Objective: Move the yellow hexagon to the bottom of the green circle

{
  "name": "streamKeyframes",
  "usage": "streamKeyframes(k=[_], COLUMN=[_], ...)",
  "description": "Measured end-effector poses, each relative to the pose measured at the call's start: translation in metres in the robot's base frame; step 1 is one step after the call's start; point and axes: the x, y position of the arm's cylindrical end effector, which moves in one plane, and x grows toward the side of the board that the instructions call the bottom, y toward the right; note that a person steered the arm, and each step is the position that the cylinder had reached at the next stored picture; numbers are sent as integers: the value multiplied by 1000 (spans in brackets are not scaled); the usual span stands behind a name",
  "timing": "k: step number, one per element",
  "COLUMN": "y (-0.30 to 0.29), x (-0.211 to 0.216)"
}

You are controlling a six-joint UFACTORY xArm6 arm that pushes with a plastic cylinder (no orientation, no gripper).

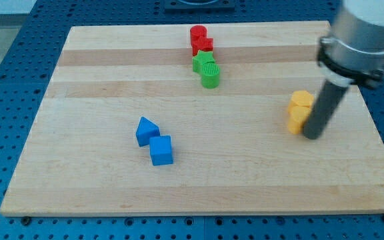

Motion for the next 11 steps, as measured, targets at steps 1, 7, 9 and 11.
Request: streamKeyframes(k=[1, 7, 9, 11], y=[-6, 2, -83, -32], x=[-4, -60, -63, -91])
